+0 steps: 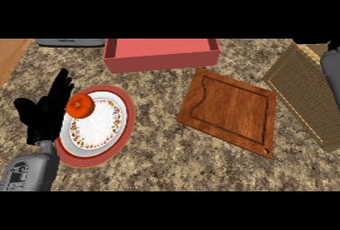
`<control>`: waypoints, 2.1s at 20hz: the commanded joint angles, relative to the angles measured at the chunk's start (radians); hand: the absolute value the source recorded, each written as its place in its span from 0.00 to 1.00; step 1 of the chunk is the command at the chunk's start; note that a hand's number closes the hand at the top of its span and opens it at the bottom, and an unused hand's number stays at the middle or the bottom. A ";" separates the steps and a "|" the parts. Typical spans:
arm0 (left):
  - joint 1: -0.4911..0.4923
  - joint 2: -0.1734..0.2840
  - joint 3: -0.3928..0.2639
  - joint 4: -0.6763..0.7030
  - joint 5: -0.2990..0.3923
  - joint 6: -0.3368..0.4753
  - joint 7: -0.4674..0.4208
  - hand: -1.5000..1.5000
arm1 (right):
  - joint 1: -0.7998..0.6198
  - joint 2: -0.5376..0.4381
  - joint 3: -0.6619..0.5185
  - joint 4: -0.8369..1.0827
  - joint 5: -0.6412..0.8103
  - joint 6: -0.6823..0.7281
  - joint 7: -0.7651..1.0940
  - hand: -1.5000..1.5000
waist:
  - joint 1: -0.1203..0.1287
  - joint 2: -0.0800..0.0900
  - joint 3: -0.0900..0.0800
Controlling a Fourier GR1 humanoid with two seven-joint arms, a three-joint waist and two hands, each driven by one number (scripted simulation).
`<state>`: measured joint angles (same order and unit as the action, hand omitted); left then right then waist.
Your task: Pick the croissant from the cutting board and place it in the basket
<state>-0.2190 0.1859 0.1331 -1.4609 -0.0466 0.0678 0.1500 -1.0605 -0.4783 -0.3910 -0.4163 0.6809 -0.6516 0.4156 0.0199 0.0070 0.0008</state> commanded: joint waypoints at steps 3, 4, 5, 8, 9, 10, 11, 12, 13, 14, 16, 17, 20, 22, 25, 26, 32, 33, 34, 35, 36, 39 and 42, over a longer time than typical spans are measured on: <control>-0.008 0.000 -0.008 -0.008 -0.009 0.002 0.002 0.50 | 0.052 -0.139 0.279 0.093 0.315 0.103 -0.044 1.00 | 0.004 0.003 -0.006; 0.003 0.016 0.010 0.011 0.006 -0.015 -0.011 0.50 | 0.051 -0.155 0.303 0.099 0.341 0.122 -0.045 1.00 | 0.004 0.004 -0.005; -0.027 0.015 0.006 -0.010 0.008 -0.012 0.021 0.50 | 0.022 -0.150 0.328 0.103 0.373 0.121 -0.013 1.00 | 0.009 0.001 -0.004; 0.022 0.021 0.014 -0.004 0.018 -0.032 -0.023 0.50 | 0.000 -0.158 0.380 0.121 0.441 0.126 0.014 1.00 | 0.013 0.002 -0.002; 0.025 -0.008 -0.015 -0.054 -0.002 0.001 0.035 0.50 | -0.003 -0.160 0.382 0.120 0.442 0.159 0.025 1.00 | 0.006 -0.003 -0.001; -0.001 0.025 0.021 0.019 0.021 -0.035 -0.035 0.50 | -0.032 -0.131 0.393 0.151 0.469 0.113 0.051 1.00 | 0.019 0.008 -0.001; 0.005 0.011 -0.006 -0.032 0.002 -0.016 0.032 0.50 | -0.024 -0.148 0.377 0.176 0.461 0.110 0.038 1.00 | 0.020 0.007 0.000; 0.035 0.014 0.013 -0.013 0.020 -0.032 -0.011 0.50 | -0.050 -0.161 0.374 0.154 0.454 0.152 0.019 1.00 | 0.011 0.002 0.000; -0.003 0.016 0.005 -0.038 0.006 -0.016 0.015 0.50 | -0.067 -0.120 0.391 0.184 0.486 0.120 0.086 1.00 | 0.019 0.005 0.000; 0.093 0.001 -0.013 -0.070 0.015 -0.043 -0.022 0.50 | -0.073 -0.188 0.365 0.178 0.459 0.155 0.024 1.00 | 0.019 0.003 0.000; 0.000 -0.022 -0.022 -0.005 -0.028 0.018 -0.004 0.50 | -0.082 -0.177 0.365 0.208 0.472 0.143 0.044 1.00 | 0.015 0.008 0.000; -0.012 0.016 0.009 -0.040 0.021 -0.027 0.037 0.50 | -0.079 -0.172 0.361 0.208 0.465 0.162 0.036 1.00 | 0.013 0.005 0.000; -0.055 0.008 -0.002 -0.019 -0.008 0.003 0.055 0.50 | -0.117 -0.177 0.357 0.246 0.463 0.271 0.081 1.00 | 0.011 0.004 0.000; -0.004 -0.007 -0.006 -0.028 -0.001 -0.004 0.025 0.50 | -0.104 -0.167 0.347 0.273 0.448 0.333 0.070 1.00 | 0.013 0.003 0.000; 0.010 -0.004 -0.012 -0.026 -0.003 -0.015 0.019 0.50 | -0.080 -0.203 0.321 0.298 0.421 0.374 0.010 1.00 | 0.016 0.007 0.001; -0.045 -0.008 -0.016 -0.029 -0.007 0.000 0.049 0.50 | -0.097 -0.195 0.320 0.307 0.424 0.378 0.034 1.00 | 0.023 0.012 0.001; -0.032 0.003 -0.001 0.015 -0.003 -0.018 0.009 0.50 | -0.045 -0.219 0.310 0.281 0.419 0.315 -0.018 1.00 | 0.020 0.012 0.001; -0.067 0.028 0.014 -0.034 0.008 -0.016 0.091 0.50 | -0.024 -0.210 0.308 0.284 0.415 0.312 -0.019 1.00 | 0.018 0.009 0.001; 0.019 0.037 0.020 -0.080 0.037 -0.056 0.065 0.50 | -0.041 -0.171 0.318 0.282 0.426 0.313 0.031 1.00 | 0.026 0.006 0.001; -0.005 -0.018 0.002 -0.012 0.003 -0.004 -0.011 0.50 | -0.040 -0.152 0.324 0.273 0.434 0.286 0.045 1.00 | 0.019 0.009 0.000; -0.041 0.013 0.016 0.028 0.005 -0.025 -0.008 0.50 | -0.022 -0.177 0.318 0.288 0.430 0.282 0.019 1.00 | 0.020 0.013 0.001; -0.039 0.018 0.019 -0.005 0.026 -0.038 0.036 0.50 | -0.043 -0.208 0.335 0.297 0.451 0.333 0.025 1.00 | 0.023 0.011 0.001; -0.005 0.007 -0.004 -0.057 0.008 -0.029 0.039 0.50 | 0.007 -0.187 0.327 0.310 0.445 0.292 0.031 1.00 | 0.028 0.010 0.002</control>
<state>-0.2381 0.1946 0.1387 -1.4798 -0.0343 0.0378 0.1729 -1.0898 -0.6695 -0.0704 -0.1325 1.1146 -0.3583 0.4427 0.0446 0.0087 -0.0071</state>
